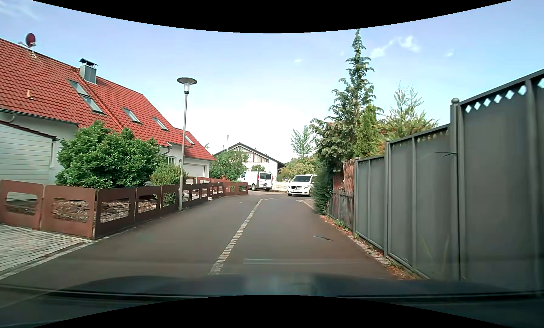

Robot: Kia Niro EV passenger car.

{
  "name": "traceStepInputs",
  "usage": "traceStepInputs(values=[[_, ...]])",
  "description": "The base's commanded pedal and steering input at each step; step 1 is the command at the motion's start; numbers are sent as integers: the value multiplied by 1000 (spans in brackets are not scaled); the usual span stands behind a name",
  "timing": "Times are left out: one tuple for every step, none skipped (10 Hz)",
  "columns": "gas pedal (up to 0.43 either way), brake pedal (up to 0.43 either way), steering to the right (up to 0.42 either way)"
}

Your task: Follow the waypoints while adhering to traffic rules and regulations

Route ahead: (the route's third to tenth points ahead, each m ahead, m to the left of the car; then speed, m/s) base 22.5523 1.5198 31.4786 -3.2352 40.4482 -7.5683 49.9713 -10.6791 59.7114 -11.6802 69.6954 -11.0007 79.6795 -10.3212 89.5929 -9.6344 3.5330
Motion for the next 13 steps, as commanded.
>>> traceStepInputs(values=[[0,55,33],[0,49,31],[0,43,31],[0,18,30],[0,0,29],[0,0,28],[0,0,25],[0,0,17],[0,0,11],[0,0,10],[0,0,10],[0,0,10],[0,0,10]])
